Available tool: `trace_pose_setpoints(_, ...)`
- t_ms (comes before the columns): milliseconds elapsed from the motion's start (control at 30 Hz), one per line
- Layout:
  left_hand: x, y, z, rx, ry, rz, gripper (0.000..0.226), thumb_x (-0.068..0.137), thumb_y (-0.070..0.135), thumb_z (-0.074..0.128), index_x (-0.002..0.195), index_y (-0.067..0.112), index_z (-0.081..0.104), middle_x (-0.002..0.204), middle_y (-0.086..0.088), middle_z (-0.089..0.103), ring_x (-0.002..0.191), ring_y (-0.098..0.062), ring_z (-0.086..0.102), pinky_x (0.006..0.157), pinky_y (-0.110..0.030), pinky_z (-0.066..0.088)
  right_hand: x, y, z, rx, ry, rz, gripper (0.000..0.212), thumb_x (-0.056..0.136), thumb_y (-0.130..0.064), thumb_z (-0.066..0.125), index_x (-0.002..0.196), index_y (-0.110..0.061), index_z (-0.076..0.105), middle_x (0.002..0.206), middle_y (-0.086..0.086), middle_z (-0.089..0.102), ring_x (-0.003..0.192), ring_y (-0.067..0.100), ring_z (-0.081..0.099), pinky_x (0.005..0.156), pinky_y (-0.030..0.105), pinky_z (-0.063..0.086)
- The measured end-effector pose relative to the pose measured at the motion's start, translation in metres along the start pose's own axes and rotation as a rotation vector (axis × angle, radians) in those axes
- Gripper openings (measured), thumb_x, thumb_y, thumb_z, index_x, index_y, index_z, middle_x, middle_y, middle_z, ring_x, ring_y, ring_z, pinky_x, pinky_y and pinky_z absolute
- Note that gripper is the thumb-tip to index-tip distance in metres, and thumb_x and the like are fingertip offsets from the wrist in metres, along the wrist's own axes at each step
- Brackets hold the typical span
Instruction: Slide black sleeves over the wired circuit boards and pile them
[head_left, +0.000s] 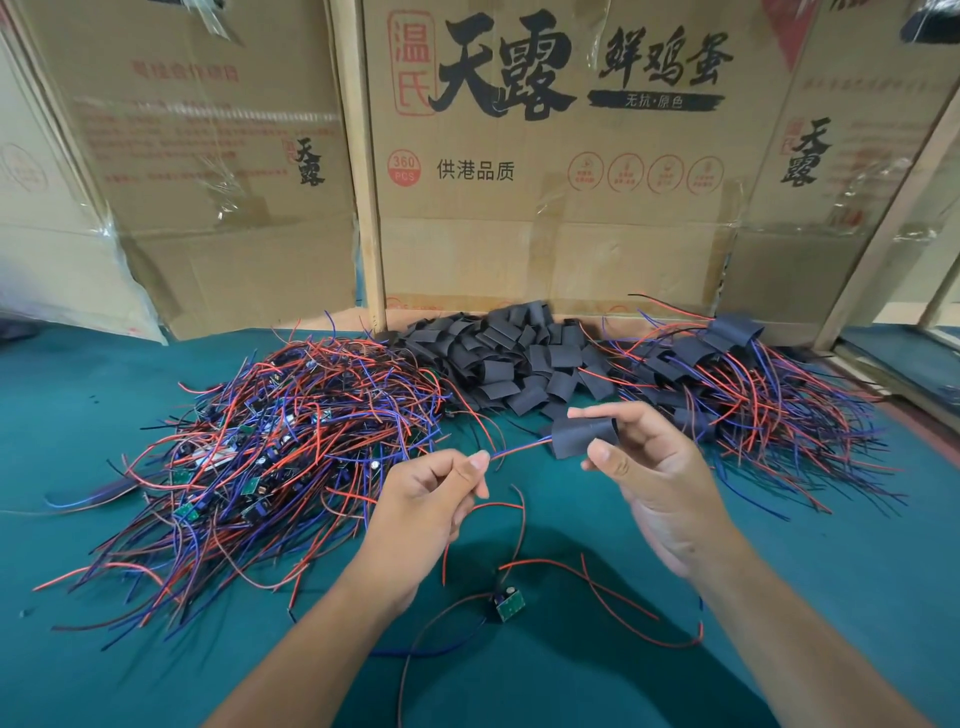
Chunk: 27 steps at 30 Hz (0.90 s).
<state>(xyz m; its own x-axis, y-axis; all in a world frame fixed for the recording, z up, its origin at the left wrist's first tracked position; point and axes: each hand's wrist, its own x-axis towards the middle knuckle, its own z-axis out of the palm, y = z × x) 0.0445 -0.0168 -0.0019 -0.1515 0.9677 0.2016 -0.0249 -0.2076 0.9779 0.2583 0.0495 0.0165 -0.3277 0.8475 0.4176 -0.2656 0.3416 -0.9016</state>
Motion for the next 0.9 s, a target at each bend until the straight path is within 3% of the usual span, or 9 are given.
trace_pose_setpoints(100,0.000,-0.002,0.000,0.014,-0.027,0.001,0.042,0.091,0.043,0.066,0.065,0.011,0.060,0.050,0.000,0.035,0.045,-0.013,0.022,0.045,-0.024,0.019,-0.001,0.001,0.002,-0.016,-0.028,0.021,0.032,0.079,-0.029,0.079,0.108,-0.019,0.070,0.120,0.010,0.068,0.107,0.022,0.060,0.091,0.039,0.046)
trace_pose_setpoints(233,-0.002,-0.001,0.002,0.040,-0.072,0.013,0.040,0.092,0.041,0.061,0.065,0.011,0.060,0.050,0.002,0.037,0.045,-0.011,0.025,0.044,-0.021,0.023,-0.005,0.005,0.012,0.046,-0.102,0.105,0.034,0.083,-0.022,0.074,0.115,-0.014,0.067,0.120,0.022,0.061,0.098,0.023,0.057,0.082,0.033,0.051)
trace_pose_setpoints(367,-0.003,-0.001,0.008,0.051,-0.077,-0.006,0.046,0.095,0.044,0.051,0.063,0.014,0.060,0.050,0.001,0.036,0.045,-0.012,0.024,0.045,-0.022,0.021,-0.014,0.015,0.032,0.162,-0.163,0.195,0.033,0.085,-0.016,0.070,0.117,-0.009,0.065,0.117,0.020,0.065,0.095,0.023,0.061,0.075,0.033,0.054)
trace_pose_setpoints(467,-0.004,-0.002,0.012,0.059,-0.015,-0.021,0.050,0.105,0.039,0.043,0.067,0.008,0.056,0.055,-0.001,0.039,0.048,-0.013,0.030,0.047,-0.027,0.021,-0.018,0.019,0.044,0.183,-0.129,0.250,0.033,0.084,-0.017,0.071,0.116,-0.011,0.066,0.108,0.015,0.064,0.094,0.022,0.059,0.073,0.033,0.054)
trace_pose_setpoints(600,-0.001,-0.007,0.013,0.150,0.044,-0.013,0.044,0.107,0.031,0.036,0.085,-0.005,0.047,0.067,-0.008,0.048,0.056,-0.020,0.042,0.052,-0.031,0.037,-0.021,0.024,0.050,0.116,-0.034,0.299,0.016,0.092,-0.004,0.065,0.108,-0.008,0.068,0.095,0.012,0.066,0.083,0.020,0.061,0.067,0.031,0.054)
trace_pose_setpoints(767,-0.002,-0.009,0.013,0.223,0.040,-0.001,0.036,0.107,0.031,0.036,0.090,0.004,0.054,0.076,0.003,0.054,0.070,-0.009,0.051,0.066,-0.014,0.042,-0.025,0.027,0.057,0.057,-0.052,0.387,0.006,0.093,-0.006,0.064,0.095,-0.007,0.069,0.082,0.013,0.068,0.068,0.020,0.061,0.051,0.027,0.047)
trace_pose_setpoints(900,0.003,0.008,-0.018,0.424,-0.131,0.043,0.024,0.102,0.033,0.051,0.089,0.014,0.058,0.078,0.005,0.059,0.072,-0.012,0.051,0.071,-0.031,0.042,-0.024,0.029,0.055,-0.012,-0.022,0.422,0.005,0.092,-0.004,0.065,0.091,-0.006,0.069,0.074,0.008,0.064,0.056,0.018,0.058,0.042,0.023,0.039)
